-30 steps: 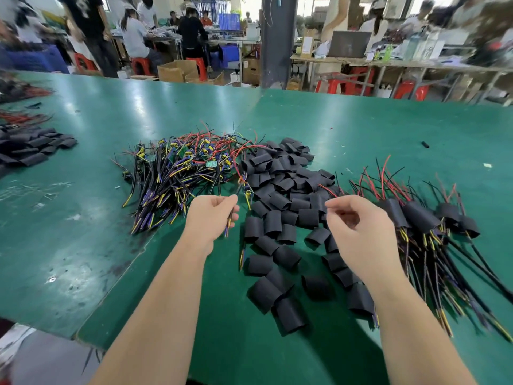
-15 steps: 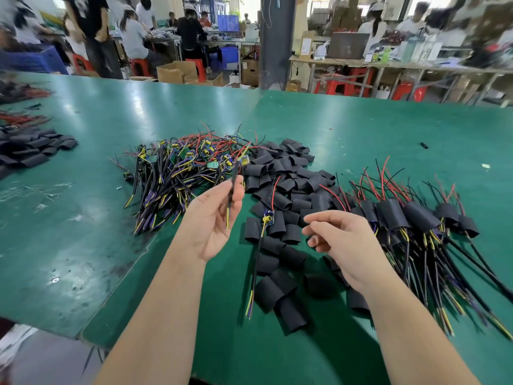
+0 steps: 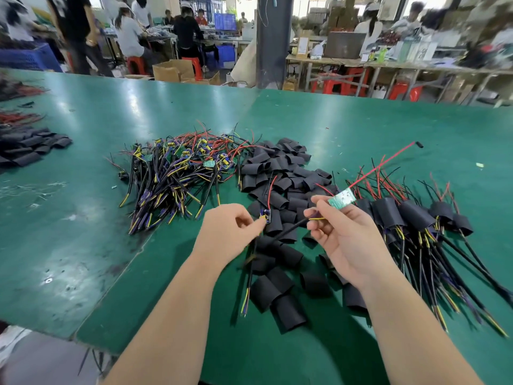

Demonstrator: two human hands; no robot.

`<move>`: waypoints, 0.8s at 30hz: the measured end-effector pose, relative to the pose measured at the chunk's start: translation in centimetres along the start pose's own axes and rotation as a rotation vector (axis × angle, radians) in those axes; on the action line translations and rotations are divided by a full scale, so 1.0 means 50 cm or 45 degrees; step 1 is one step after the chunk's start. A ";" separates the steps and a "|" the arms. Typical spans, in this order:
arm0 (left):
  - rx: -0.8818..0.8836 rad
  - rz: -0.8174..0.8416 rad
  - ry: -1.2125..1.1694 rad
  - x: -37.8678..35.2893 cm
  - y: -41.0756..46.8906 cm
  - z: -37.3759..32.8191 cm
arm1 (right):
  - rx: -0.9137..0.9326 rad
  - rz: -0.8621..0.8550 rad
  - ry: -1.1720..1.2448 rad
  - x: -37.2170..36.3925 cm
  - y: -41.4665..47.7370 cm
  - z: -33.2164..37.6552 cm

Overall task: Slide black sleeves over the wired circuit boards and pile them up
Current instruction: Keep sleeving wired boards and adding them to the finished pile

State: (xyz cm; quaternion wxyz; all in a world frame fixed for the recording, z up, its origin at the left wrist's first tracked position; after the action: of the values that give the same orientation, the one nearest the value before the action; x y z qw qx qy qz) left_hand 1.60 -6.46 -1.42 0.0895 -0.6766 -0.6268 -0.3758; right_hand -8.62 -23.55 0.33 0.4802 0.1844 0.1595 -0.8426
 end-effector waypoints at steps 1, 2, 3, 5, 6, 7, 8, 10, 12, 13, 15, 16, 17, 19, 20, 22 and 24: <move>-0.025 0.026 0.071 -0.003 -0.003 -0.002 | 0.009 0.004 -0.012 -0.001 0.000 0.000; -0.015 0.078 0.100 -0.010 -0.005 -0.003 | 0.014 0.010 -0.019 -0.002 -0.001 -0.001; 0.004 0.115 0.115 -0.016 -0.005 -0.004 | 0.015 0.016 -0.020 -0.003 -0.001 -0.001; 0.031 0.135 0.146 -0.023 -0.005 -0.008 | 0.007 0.026 -0.019 -0.005 -0.003 -0.002; 0.045 0.130 0.148 -0.023 -0.004 -0.009 | 0.002 0.022 -0.020 -0.005 -0.003 -0.003; 0.056 0.118 0.130 -0.022 -0.004 -0.010 | -0.002 0.012 -0.021 -0.006 -0.002 -0.002; 0.056 0.096 0.068 -0.019 -0.003 -0.011 | -0.006 0.001 -0.017 -0.006 -0.001 -0.002; 0.084 0.048 -0.231 -0.011 -0.003 -0.014 | -0.029 -0.016 0.012 -0.007 0.003 0.000; 0.149 -0.059 -0.528 0.005 0.002 -0.011 | -0.081 -0.009 0.050 -0.007 0.006 0.002; 0.154 -0.148 -0.556 0.015 0.006 -0.005 | -0.104 -0.004 0.060 -0.007 0.007 0.002; 0.111 -0.312 -0.358 0.036 0.013 0.013 | -0.134 -0.006 0.054 -0.005 0.008 0.001; 0.095 -0.353 -0.202 0.043 0.014 0.021 | -0.142 -0.018 0.038 -0.005 0.009 -0.001; 0.097 -0.368 -0.045 0.046 0.015 0.028 | -0.149 -0.036 0.020 -0.005 0.009 -0.002; 0.107 -0.418 0.184 0.049 0.013 0.028 | -0.166 -0.076 0.014 -0.007 0.010 -0.003; 0.067 -0.482 0.214 0.053 0.010 0.015 | -0.175 -0.092 0.032 -0.008 0.010 -0.003; -0.163 -0.583 0.124 0.057 0.001 -0.030 | -0.186 -0.109 0.061 -0.011 0.009 -0.004; -0.355 -0.441 -0.073 0.039 -0.013 -0.067 | -0.175 -0.107 0.056 -0.015 0.005 -0.006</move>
State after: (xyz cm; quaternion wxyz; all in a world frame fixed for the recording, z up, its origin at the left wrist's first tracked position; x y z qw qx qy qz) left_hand -0.46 -6.77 1.91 -0.0886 -0.5750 -0.6780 -0.4492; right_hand -7.98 -22.95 0.38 0.4523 0.1627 0.2350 -0.8449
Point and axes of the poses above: each hand's wrist, its own y-axis towards the middle knuckle, its own x-axis out of the back of the hand, z = x × y, the point moved 4 cm from there along y, towards the middle knuckle, and after that the axes turned 7 degrees about -z, right-handed, at the moved point
